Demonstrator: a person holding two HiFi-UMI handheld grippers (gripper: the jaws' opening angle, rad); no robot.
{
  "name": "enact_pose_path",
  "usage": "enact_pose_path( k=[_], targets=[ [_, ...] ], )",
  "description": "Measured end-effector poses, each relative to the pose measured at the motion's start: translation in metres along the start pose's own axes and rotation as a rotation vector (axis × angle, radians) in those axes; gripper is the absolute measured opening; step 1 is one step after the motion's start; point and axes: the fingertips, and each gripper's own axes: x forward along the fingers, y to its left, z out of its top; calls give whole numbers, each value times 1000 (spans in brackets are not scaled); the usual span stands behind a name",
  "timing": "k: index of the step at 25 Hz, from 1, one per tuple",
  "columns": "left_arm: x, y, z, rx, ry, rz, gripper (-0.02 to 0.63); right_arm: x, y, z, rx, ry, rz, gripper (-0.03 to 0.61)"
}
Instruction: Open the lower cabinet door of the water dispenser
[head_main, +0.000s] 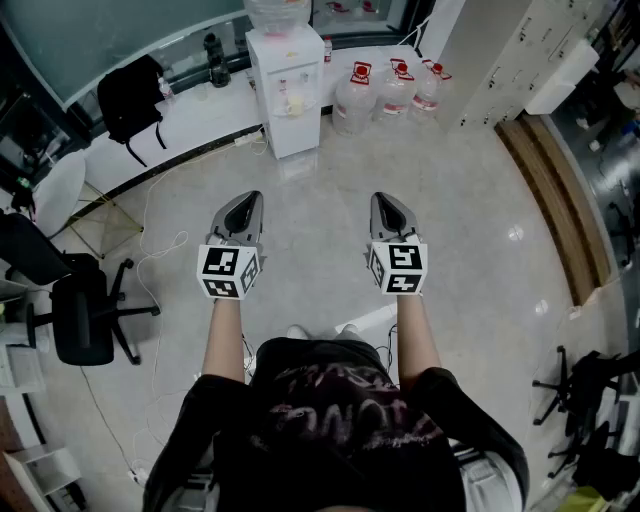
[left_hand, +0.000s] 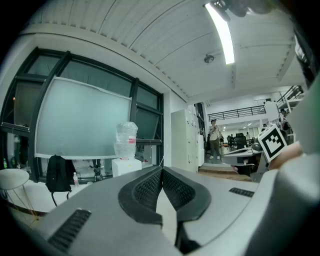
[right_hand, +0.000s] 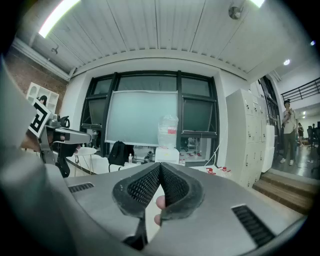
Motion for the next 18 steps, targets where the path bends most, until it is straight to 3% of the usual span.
enact_pose_path(
  k=[18],
  targets=[
    [-13,21,-7,-12,3,-2,11,6,22,2,-4,-8,-12,14]
  ],
)
